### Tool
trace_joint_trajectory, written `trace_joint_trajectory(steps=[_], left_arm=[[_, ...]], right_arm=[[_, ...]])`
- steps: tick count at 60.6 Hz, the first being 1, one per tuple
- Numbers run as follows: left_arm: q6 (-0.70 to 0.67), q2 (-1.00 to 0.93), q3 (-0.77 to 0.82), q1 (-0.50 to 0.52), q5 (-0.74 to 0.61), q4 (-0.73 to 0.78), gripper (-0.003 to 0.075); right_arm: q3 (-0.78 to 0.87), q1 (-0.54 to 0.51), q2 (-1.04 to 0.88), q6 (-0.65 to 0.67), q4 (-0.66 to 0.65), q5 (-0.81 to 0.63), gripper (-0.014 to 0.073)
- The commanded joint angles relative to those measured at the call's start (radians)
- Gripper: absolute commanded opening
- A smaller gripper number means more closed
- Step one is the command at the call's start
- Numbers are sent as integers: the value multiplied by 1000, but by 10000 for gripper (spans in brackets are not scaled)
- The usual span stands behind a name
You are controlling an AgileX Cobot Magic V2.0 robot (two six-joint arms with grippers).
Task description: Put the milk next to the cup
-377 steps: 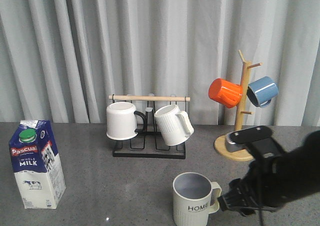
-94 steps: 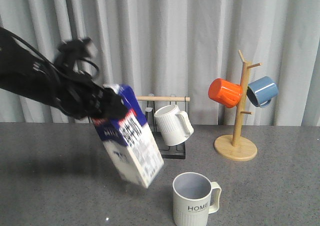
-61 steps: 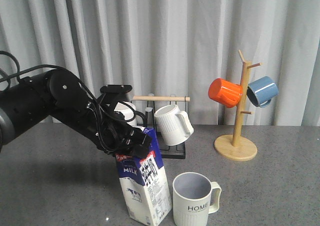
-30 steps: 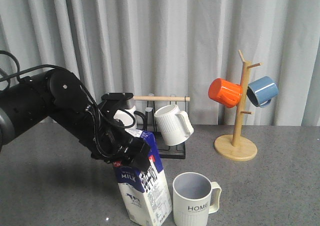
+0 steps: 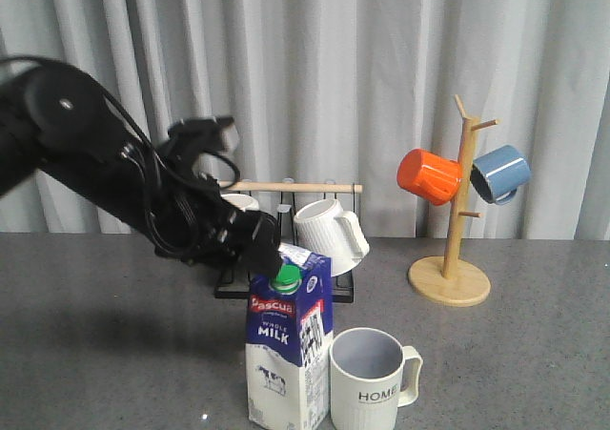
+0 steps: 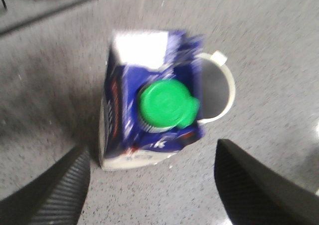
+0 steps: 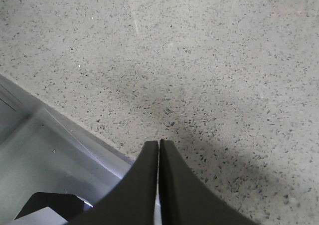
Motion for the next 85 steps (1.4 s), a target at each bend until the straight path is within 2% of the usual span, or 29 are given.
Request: trace_joint_trajectory(steps=[1,5,12,21,32,42,63,74,85], left_arm=[[-9,-92,-44,-2,-12,-31,491],[-7,-121,-43,-2,3,-30,459],[9,-170,-43,-2,24,-10,313],[28,-231,-43,-2,18,40,-8],[30,-306,-25,-2,-30,101,-8],[26,-430,102,-2,-178,100,-8],[-31,-792,627,-2,-501,129,-7],[-35,-964,831,-2,-479,127,-7],[-33,-1078,904,-2,-412,129,-7]], right_arm=[[-29,-4,3,-6,11,-59,-5],[-29,-4,3,-3,12,-69,-5],[-29,-4,3,14,11,-111,-5],[-29,-4,3,21,13,-141,-5],[-29,-4,3,21,13,-138,-5],[-29,-4,3,21,13,-138,-5],[-29,-4,3,21,13,-135,-5],[-29,-4,3,21,13,-135,-5],[-29,-4,3,21,13,-134,-5]])
